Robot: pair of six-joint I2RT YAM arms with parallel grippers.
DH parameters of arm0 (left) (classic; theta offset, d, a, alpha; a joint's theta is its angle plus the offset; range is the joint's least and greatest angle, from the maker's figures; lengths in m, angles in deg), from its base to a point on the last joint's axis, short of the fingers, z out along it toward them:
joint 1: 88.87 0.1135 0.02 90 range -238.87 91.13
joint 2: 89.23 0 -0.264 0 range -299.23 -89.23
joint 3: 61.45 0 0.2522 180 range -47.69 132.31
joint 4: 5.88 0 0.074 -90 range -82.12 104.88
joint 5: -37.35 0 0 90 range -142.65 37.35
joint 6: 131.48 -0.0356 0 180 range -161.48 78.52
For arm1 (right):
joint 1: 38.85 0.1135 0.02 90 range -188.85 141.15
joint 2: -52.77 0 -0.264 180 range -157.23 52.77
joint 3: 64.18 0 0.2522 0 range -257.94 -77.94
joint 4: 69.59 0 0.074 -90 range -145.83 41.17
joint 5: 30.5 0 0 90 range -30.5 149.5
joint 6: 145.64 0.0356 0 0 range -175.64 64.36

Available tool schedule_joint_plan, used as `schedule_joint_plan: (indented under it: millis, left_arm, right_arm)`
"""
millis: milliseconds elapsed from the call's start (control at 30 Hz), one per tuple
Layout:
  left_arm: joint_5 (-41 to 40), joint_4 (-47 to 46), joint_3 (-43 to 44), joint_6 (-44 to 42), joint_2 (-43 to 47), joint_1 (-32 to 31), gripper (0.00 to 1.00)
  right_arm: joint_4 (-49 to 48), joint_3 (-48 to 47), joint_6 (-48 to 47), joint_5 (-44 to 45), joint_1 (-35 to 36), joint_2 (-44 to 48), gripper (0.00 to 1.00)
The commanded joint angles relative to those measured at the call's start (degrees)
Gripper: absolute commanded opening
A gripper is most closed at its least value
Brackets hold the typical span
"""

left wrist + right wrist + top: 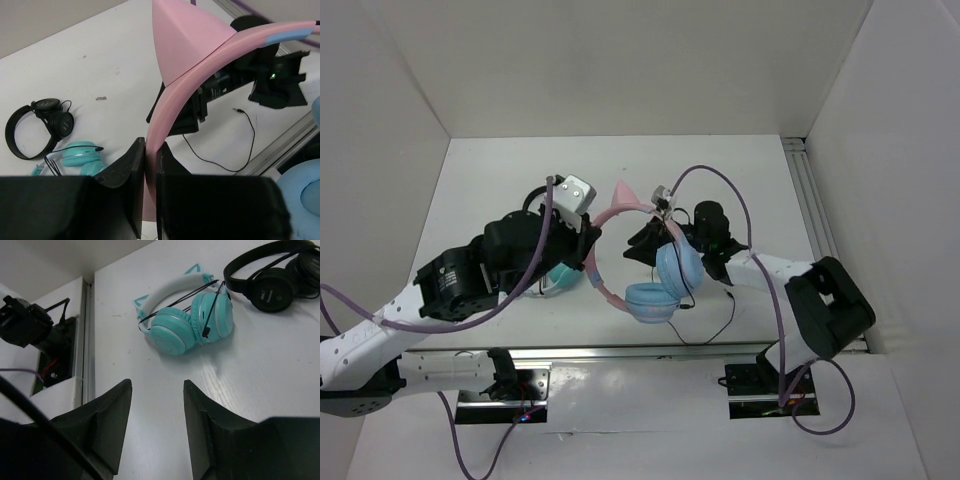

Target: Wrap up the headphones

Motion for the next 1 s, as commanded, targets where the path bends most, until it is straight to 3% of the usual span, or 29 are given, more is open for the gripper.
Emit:
schedule_joint_plan:
  millis: [0,167,233,267,333,467,567,667,767,867,967]
  left_arm:
    - [-4.90,-6.86,2.49,5.01,1.09,-0.27,0.00]
    - [-18.27,-6.86,3.10,10.72,2.75,-0.27,0.00]
    - [-23.44,-8.26,3.10,12.57,3.29,-0.27,0.00]
    - [-25.47,-8.27,3.10,15.44,3.29,-0.27,0.00]
    - [-28.72,-8.27,3.10,16.87,2.76,-0.27,0.00]
    - [-35.31,-4.15,7.31,23.28,-1.54,-0.27,0.00]
    - [-39.02,-4.14,10.30,23.29,-5.14,-0.27,0.00]
    - [-39.64,-3.61,13.20,23.29,-8.83,3.15,0.00]
    - [-40.88,-2.99,15.93,22.77,-13.22,6.83,0.00]
    - [-37.91,-3.79,17.60,19.79,-17.09,13.51,0.00]
    - [-32.29,-3.79,17.60,19.78,-21.49,22.12,0.00]
  right_arm:
    - [-16.08,-2.46,7.42,-3.46,-0.28,-5.92,0.53]
    - [-27.85,1.04,13.29,-2.94,-0.28,-13.94,0.45]
    - [-32.59,3.67,15.50,-2.94,0.24,-18.05,0.34]
    - [-38.01,4.73,17.77,-2.94,0.24,-19.21,0.20]
    - [-42.88,7.62,19.63,-2.07,0.86,-22.02,0.12]
    - [-51.84,9.57,22.89,-2.06,2.09,-26.24,0.11]
    - [-53.27,11.15,23.51,-1.36,3.50,-27.31,0.08]
    - [-52.05,12.47,22.11,0.13,5.08,-27.31,0.00]
    - [-52.04,15.45,21.58,2.07,6.40,-25.65,0.00]
    - [-49.59,19.66,20.18,6.98,8.32,-19.87,0.00]
    - [-40.47,21.88,15.18,12.42,12.45,-10.84,0.00]
